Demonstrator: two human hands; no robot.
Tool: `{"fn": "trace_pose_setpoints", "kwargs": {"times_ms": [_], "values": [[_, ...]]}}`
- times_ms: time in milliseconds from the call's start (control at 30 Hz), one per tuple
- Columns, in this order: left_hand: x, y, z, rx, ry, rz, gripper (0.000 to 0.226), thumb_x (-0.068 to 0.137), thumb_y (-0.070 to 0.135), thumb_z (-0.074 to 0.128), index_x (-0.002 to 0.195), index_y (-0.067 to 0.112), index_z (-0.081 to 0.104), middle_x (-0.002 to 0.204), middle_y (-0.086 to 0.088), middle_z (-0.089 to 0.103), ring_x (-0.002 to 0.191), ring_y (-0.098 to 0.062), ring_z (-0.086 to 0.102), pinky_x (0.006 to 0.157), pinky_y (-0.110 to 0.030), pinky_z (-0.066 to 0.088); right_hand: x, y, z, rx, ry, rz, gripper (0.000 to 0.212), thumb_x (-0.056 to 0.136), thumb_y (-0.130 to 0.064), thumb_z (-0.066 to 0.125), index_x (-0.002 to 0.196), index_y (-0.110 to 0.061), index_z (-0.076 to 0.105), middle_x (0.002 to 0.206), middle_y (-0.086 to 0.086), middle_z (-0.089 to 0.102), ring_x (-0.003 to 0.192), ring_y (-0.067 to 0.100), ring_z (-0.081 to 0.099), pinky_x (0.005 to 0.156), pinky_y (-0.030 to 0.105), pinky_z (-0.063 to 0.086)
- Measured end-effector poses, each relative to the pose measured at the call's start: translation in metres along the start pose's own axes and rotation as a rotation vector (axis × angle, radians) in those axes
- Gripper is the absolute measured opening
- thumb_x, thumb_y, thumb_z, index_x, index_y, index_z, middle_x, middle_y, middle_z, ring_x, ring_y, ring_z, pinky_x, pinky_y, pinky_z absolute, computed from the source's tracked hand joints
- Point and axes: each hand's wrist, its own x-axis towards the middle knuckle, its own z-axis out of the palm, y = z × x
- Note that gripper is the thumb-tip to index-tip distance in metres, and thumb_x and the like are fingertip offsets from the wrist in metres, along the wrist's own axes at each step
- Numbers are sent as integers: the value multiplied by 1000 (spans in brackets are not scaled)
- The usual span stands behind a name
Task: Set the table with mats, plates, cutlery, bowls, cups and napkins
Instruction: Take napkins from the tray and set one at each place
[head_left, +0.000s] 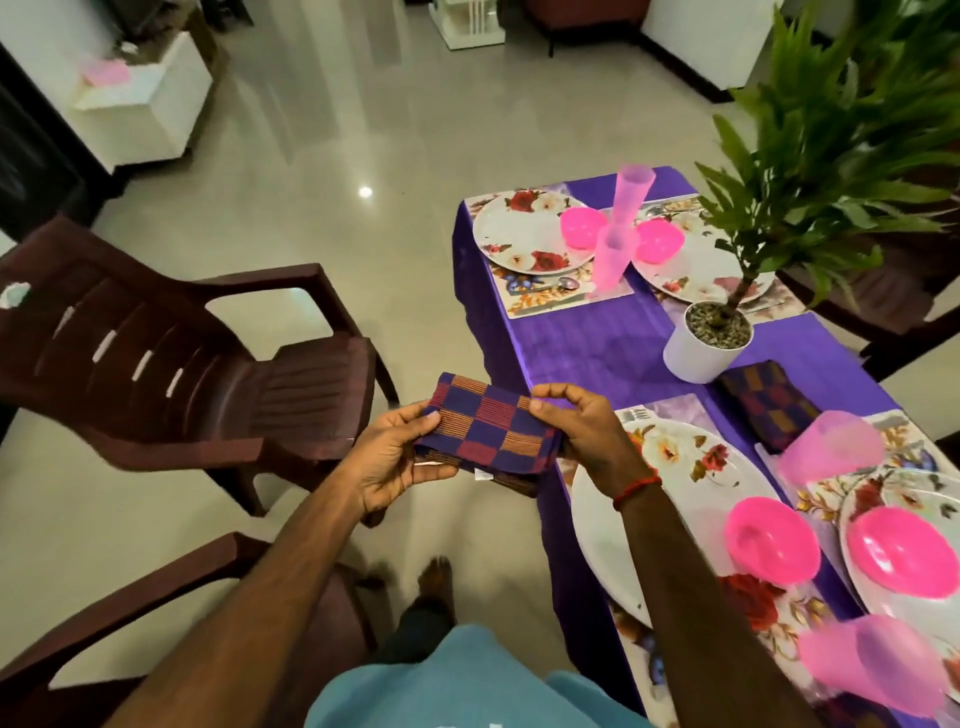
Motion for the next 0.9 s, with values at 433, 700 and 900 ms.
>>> {"fn": "trace_pose_setpoints", "kwargs": {"times_ms": [433,700,900], "values": [[140,89,-12,64,-205,-36,50,81,1,73,129,0,62,123,-24,70,98,-35,75,76,-38,65,109,-28,19,162,528,-129,40,78,-24,85,113,-14,69,106,12,75,94,26,75,76,43,62],[193,107,1,108,-244,-112,37,92,-5,64,127,6,65,118,-18,74,102,-34,74,83,-42,64,126,-9,15,267,514,73,69,80,-13,83,138,-27,47,127,12,66,109,31,69,88,54,59],[240,113,27,158,-276,-134,41,94,-6,63,132,9,62,121,-19,73,110,-37,71,88,-45,61,136,-18,-11,155,490,47,80,80,-14,83,144,-38,41,109,10,76,99,27,74,84,50,61]]}}
